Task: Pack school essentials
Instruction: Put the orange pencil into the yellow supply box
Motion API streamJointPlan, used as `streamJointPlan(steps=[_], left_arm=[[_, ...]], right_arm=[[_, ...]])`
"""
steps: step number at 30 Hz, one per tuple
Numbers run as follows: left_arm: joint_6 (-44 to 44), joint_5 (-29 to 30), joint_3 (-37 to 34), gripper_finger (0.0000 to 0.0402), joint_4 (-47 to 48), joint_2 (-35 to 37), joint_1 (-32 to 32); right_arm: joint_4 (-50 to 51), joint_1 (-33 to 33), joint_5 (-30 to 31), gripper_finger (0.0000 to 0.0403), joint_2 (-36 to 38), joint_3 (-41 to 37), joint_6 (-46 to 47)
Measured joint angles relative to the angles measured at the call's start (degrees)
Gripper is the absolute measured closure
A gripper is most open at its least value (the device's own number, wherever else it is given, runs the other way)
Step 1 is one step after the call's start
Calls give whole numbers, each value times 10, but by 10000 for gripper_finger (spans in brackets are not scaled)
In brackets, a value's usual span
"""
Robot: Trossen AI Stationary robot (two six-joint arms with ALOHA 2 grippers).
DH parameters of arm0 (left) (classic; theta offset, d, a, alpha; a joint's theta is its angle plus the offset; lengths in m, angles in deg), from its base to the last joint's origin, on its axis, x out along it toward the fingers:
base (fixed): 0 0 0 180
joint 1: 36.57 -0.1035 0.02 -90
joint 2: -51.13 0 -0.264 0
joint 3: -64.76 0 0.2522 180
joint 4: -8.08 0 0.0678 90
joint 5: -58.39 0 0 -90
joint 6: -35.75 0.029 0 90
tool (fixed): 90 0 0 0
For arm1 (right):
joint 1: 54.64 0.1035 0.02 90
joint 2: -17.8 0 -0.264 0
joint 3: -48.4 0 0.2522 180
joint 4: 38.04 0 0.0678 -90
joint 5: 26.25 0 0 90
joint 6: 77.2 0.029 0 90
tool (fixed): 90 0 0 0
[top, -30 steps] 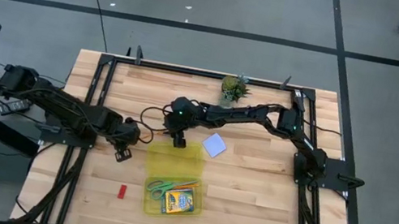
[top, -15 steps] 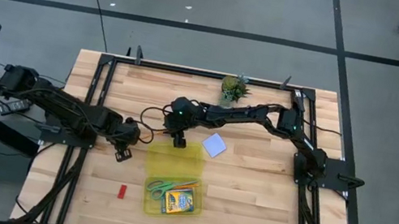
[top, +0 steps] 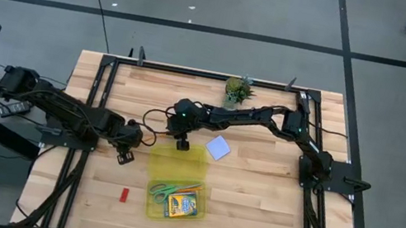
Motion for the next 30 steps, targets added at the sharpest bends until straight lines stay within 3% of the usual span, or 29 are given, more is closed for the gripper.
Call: streamJointPlan(steps=[15,30], left_arm=[[0,1,0,387,1,0,0],[0,0,0,385,1,0,0]], right_arm=[[2,0,-4,335,0,0,-2],[2,0,-4,339,0,0,-2]])
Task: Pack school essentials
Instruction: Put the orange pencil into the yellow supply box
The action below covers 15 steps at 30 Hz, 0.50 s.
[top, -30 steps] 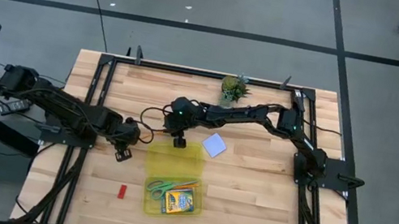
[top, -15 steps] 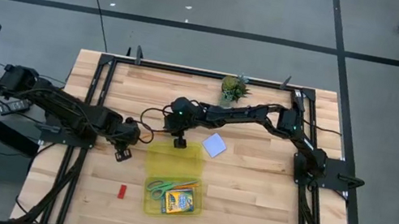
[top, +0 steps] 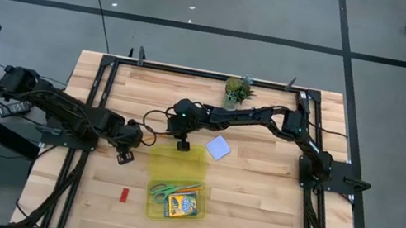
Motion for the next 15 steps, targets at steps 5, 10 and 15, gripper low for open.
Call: streamJointPlan(steps=[5,10,15], left_arm=[[0,0,0,379,0,0,0],[0,0,0,380,0,0,0],[0,0,0,382,0,0,0]], right_arm=[[-2,0,1,339,0,0,-3],[-2,0,2,339,0,0,-3],[-2,0,2,339,0,0,-3]])
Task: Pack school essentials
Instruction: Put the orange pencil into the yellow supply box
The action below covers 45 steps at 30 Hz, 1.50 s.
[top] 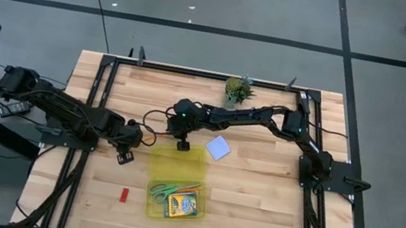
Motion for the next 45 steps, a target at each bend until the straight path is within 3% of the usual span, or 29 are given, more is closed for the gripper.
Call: streamJointPlan(steps=[27,45], left_arm=[[0,1,0,362,-1,0,0],[-16,-13,2,242,0,0,0]], right_arm=[[6,0,-1,355,0,0,-13],[5,0,1,356,0,0,-12]])
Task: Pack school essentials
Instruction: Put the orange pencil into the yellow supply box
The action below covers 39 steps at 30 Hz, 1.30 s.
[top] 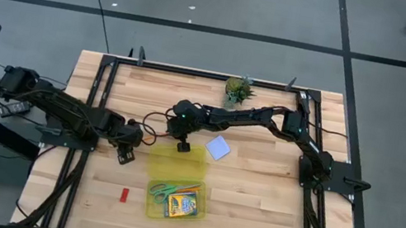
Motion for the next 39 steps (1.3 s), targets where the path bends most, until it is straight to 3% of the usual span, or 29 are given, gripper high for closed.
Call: streamJointPlan(steps=[22,29,39], left_arm=[[16,43,105,230,135,6,0],[17,98,147,230,172,11,-2],[28,106,154,230,190,10,-2]], right_arm=[[27,-1,1,357,0,0,9],[33,0,-1,357,0,0,13],[65,0,-1,356,30,0,21]])
